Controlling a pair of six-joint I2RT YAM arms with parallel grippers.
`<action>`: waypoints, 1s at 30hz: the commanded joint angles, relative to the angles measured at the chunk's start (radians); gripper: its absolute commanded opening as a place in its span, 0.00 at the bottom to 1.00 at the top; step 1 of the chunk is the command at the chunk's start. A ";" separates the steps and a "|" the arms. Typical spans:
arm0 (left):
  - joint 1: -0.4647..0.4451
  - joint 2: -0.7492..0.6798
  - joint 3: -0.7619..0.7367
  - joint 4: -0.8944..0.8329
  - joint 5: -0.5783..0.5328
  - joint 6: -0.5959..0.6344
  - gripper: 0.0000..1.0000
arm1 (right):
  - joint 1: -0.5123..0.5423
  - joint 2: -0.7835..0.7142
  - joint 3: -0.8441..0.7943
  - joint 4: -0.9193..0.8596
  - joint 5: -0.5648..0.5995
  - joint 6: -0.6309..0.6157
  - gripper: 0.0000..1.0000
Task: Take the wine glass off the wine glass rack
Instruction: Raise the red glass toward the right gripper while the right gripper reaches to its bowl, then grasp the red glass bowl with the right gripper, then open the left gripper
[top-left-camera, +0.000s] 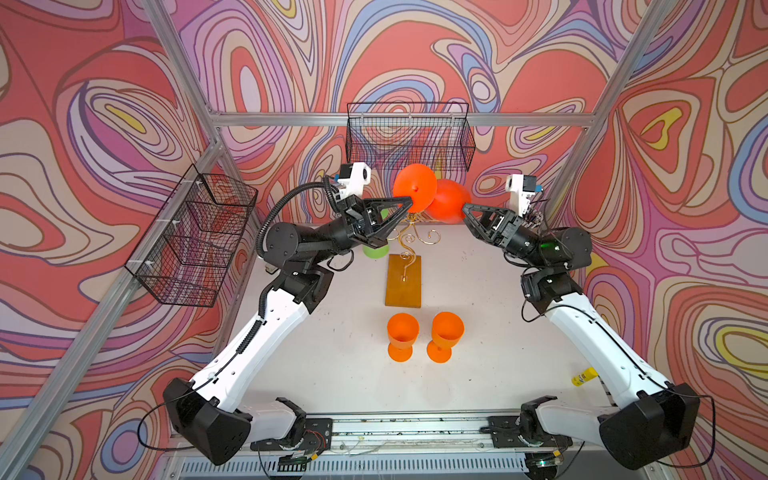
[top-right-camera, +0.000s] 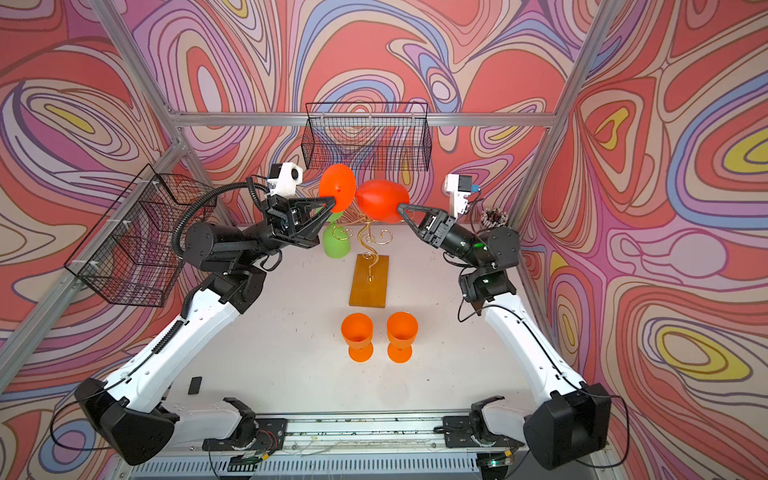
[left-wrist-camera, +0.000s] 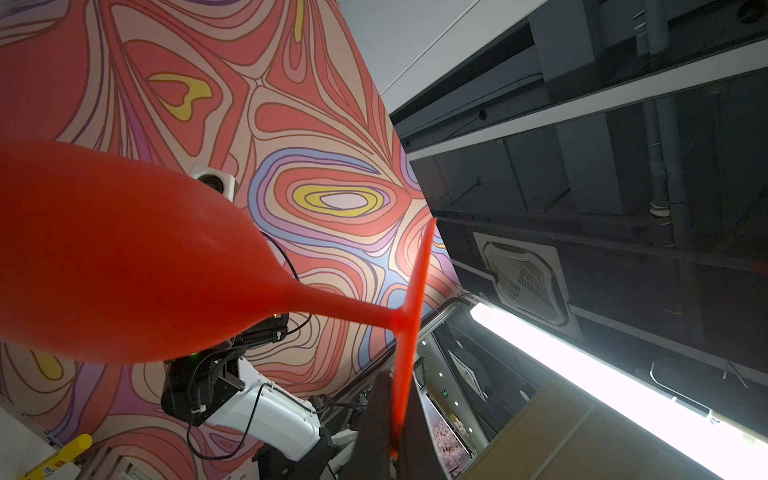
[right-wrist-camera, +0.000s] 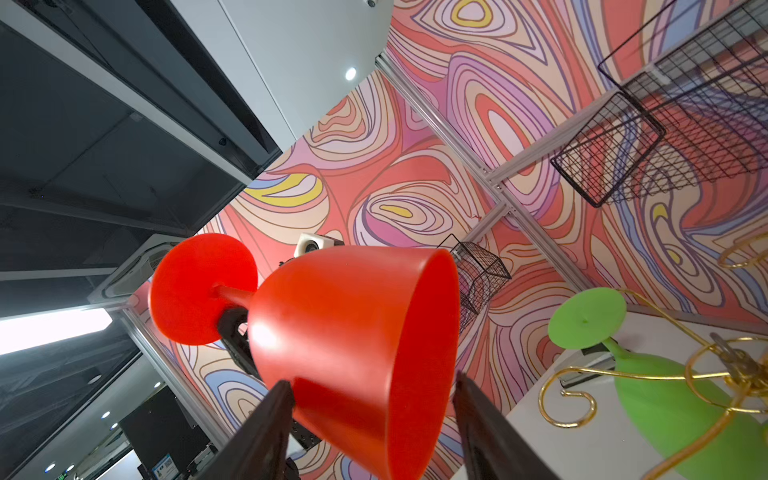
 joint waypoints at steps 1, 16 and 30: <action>-0.008 0.010 0.007 0.081 0.008 -0.028 0.00 | 0.007 -0.009 -0.011 0.073 -0.030 0.016 0.61; -0.003 0.033 -0.044 0.149 0.001 -0.059 0.00 | 0.007 -0.024 -0.072 0.252 -0.053 0.056 0.07; 0.031 0.051 -0.178 0.343 -0.025 -0.143 0.35 | 0.007 -0.026 -0.105 0.336 -0.049 0.053 0.00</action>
